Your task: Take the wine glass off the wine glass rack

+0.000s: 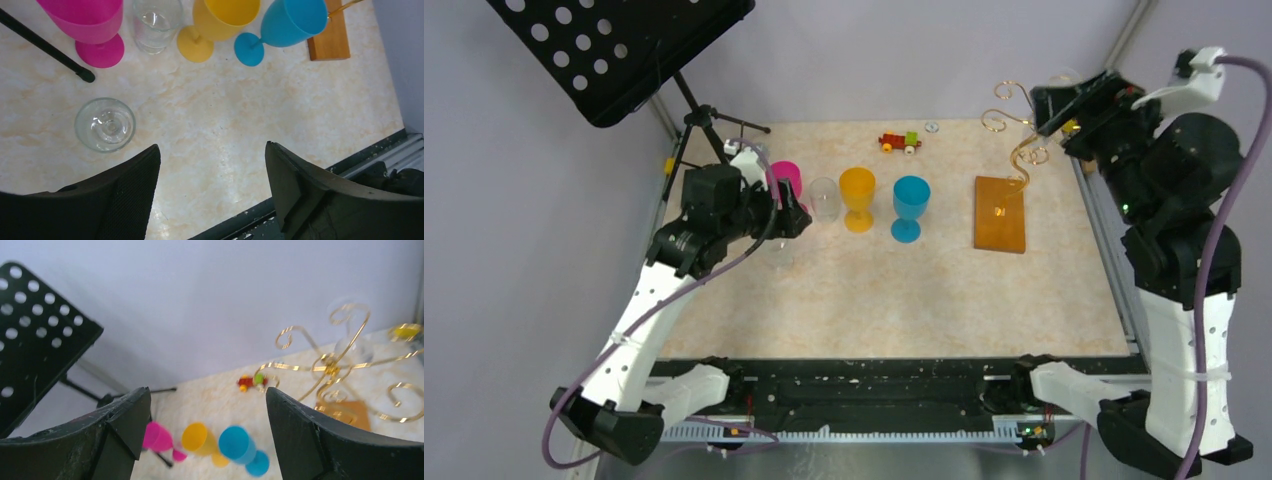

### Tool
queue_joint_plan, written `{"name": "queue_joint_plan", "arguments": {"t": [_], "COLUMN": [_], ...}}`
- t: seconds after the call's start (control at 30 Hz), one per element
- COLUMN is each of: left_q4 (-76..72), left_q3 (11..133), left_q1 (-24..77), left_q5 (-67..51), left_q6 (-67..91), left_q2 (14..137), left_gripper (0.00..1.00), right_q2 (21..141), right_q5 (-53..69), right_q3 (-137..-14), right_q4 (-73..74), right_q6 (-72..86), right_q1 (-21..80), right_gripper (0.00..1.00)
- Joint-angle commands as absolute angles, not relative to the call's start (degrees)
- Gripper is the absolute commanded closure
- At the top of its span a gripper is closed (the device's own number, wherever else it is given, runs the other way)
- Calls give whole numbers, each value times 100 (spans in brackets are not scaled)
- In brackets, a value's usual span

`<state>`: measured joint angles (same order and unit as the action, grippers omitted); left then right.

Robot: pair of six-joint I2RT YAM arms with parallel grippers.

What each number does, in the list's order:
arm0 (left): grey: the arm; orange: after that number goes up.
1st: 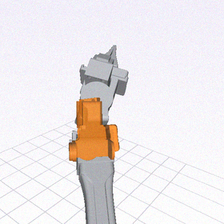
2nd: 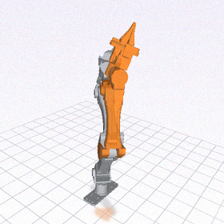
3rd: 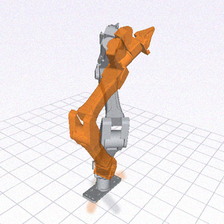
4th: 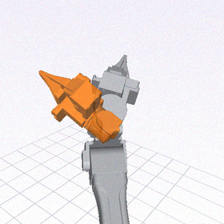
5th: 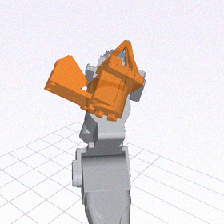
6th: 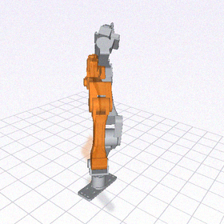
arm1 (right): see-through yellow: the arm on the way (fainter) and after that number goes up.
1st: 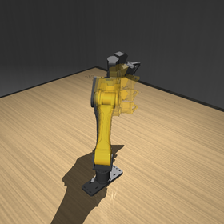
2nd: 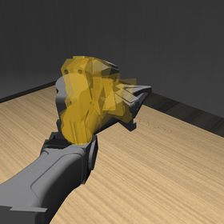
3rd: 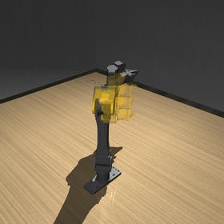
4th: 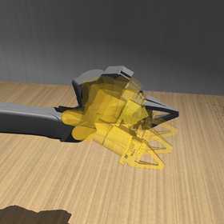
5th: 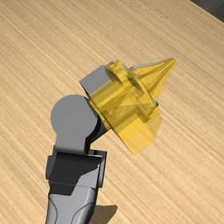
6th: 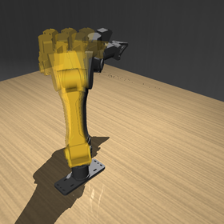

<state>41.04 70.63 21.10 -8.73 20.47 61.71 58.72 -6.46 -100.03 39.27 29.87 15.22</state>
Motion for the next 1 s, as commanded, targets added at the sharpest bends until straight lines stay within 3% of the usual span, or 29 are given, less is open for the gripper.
{"name": "queue_joint_plan", "arguments": {"t": [0.0,0.1,0.2,0.3,0.43,0.7,0.87,0.97], "left_q4": [3669,3682,3676,3596,3298,3116,2997,2958], "left_q3": [6890,6888,6872,6793,6640,6565,6548,6534], "left_q1": [2099,2098,2099,2099,2108,2105,2103,2104], "left_q5": [-1386,-1496,-1706,-1919,-2080,-2150,-2197,-2184], "left_q6": [2160,2177,2275,2360,2479,2511,2531,2499], "left_q2": [5883,5797,5771,5737,5652,5734,5798,5837], "left_gripper": [20,19,19,19,19,19,19,19], "right_q2": [6752,7313,7678,8117,8630,9220,9339,9460], "right_q5": [-1916,-1544,-70,1737,3209,3885,4040,3942], "right_q3": [-11405,-11982,-11910,-11612,-11146,-10793,-10365,-10457], "right_q4": [4367,4421,4063,3542,2798,2431,1633,1703], "right_q6": [2123,2129,2846,3897,4942,5412,5880,5946], "right_q1": [1533,990,-256,-1536,-2365,-2603,-2608,-2604], "right_gripper": [13,16,23,36,49,48,64,67]}}
